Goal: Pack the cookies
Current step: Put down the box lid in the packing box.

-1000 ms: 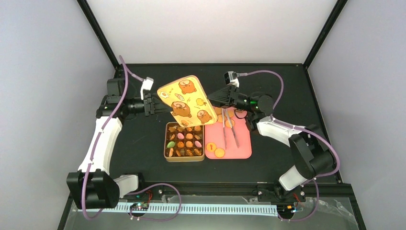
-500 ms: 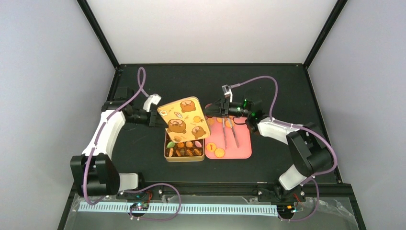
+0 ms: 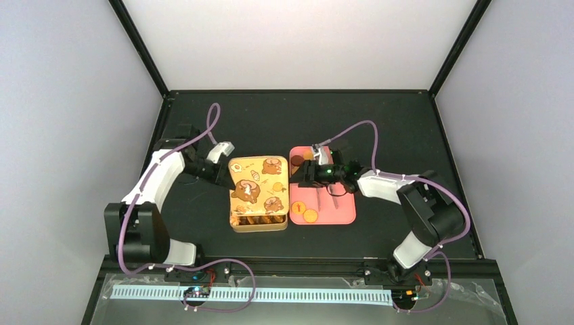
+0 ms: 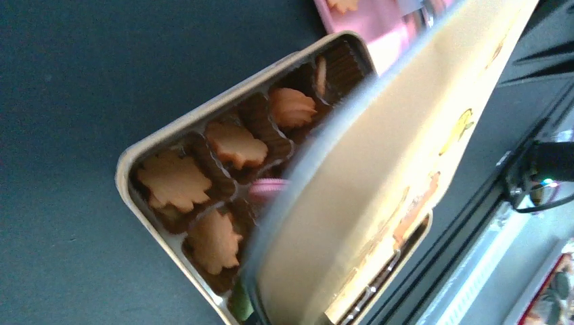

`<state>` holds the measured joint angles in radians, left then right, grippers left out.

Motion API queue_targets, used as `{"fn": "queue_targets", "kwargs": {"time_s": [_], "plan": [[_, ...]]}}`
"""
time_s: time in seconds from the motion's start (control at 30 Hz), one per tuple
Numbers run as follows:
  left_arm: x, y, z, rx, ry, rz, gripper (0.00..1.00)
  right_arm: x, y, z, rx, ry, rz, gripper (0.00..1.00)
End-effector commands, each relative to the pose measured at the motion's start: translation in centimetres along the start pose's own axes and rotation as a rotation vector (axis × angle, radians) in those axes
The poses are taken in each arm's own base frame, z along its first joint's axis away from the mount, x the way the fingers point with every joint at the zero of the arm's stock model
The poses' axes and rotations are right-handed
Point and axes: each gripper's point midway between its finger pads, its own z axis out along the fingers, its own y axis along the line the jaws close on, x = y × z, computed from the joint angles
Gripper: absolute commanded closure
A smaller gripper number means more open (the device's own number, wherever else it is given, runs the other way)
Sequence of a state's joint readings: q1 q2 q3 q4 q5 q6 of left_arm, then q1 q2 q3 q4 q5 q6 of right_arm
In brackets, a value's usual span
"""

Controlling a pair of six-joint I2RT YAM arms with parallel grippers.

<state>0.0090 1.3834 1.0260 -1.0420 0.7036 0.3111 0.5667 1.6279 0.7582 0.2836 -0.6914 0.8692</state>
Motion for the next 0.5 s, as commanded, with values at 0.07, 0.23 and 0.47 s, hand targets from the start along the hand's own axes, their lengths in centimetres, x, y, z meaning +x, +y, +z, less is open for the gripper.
{"fn": "queue_targets", "kwargs": {"time_s": [0.07, 0.23, 0.47], "plan": [[-1.4, -1.2, 0.9, 0.023, 0.008, 0.025, 0.77, 3.4, -1.8, 1.3, 0.112, 0.075, -0.021, 0.34], [-2.5, -2.2, 0.9, 0.074, -0.005, 0.049, 0.76, 2.5, -1.1, 0.6, 0.134, 0.032, -0.057, 0.34], [-3.5, -3.8, 0.2, 0.111, -0.018, 0.053, 0.81, 2.4, 0.5, 0.3, 0.104, 0.028, -0.076, 0.34]]}}
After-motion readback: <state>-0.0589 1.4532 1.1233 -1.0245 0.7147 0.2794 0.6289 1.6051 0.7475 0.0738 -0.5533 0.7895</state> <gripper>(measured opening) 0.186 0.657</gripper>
